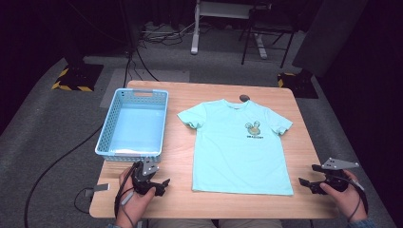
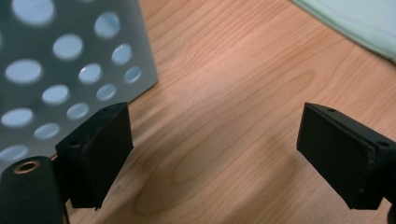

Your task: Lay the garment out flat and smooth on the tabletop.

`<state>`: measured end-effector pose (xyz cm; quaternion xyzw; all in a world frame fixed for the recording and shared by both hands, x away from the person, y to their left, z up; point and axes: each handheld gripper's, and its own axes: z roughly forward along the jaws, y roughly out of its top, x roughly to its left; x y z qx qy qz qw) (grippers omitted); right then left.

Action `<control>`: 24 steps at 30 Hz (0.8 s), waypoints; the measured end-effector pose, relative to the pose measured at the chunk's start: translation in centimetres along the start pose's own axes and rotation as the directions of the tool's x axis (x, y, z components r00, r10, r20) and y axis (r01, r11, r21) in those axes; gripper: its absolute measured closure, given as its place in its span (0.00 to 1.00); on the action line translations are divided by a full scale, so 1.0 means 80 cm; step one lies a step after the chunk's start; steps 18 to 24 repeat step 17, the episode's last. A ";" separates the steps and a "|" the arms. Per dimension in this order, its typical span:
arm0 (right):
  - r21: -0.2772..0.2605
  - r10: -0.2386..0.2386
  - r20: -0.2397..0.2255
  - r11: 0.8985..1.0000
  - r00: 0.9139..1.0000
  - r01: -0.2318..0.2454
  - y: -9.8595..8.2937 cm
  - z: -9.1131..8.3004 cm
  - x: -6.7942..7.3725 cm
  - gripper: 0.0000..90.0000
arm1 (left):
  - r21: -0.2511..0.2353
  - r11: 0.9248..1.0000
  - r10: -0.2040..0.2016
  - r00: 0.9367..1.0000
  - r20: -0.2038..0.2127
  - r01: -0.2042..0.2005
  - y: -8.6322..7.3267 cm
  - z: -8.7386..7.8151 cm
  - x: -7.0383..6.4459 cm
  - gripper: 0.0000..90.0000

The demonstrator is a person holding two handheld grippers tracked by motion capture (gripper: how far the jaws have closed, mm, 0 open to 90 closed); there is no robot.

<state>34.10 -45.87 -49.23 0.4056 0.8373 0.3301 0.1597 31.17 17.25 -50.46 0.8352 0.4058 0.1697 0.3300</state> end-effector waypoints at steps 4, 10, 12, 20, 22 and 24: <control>0.011 0.010 0.007 1.000 1.000 -0.010 -0.011 0.006 -0.002 0.07 | -0.012 0.999 -0.036 0.999 0.003 0.037 -0.009 0.002 0.006 0.07; -0.039 0.017 0.026 0.999 1.000 -0.016 -0.020 0.009 0.004 0.01 | -0.011 0.999 -0.052 0.999 -0.006 0.052 -0.011 0.000 0.008 0.06; -0.039 0.015 0.027 0.999 1.000 -0.014 -0.020 0.009 0.007 0.01 | -0.011 0.999 -0.052 0.999 -0.006 0.052 -0.011 0.000 0.008 0.06; -0.040 0.016 0.026 0.999 1.000 -0.015 -0.019 0.010 0.008 0.00 | -0.012 0.999 -0.051 0.999 -0.007 0.051 -0.011 0.000 0.008 0.06; -0.040 0.016 0.026 0.999 1.000 -0.015 -0.019 0.010 0.008 0.00 | -0.012 0.999 -0.051 0.999 -0.007 0.051 -0.011 0.000 0.008 0.06; -0.040 0.016 0.026 0.999 1.000 -0.015 -0.019 0.010 0.008 0.00 | -0.012 0.999 -0.051 0.999 -0.007 0.051 -0.011 0.000 0.008 0.06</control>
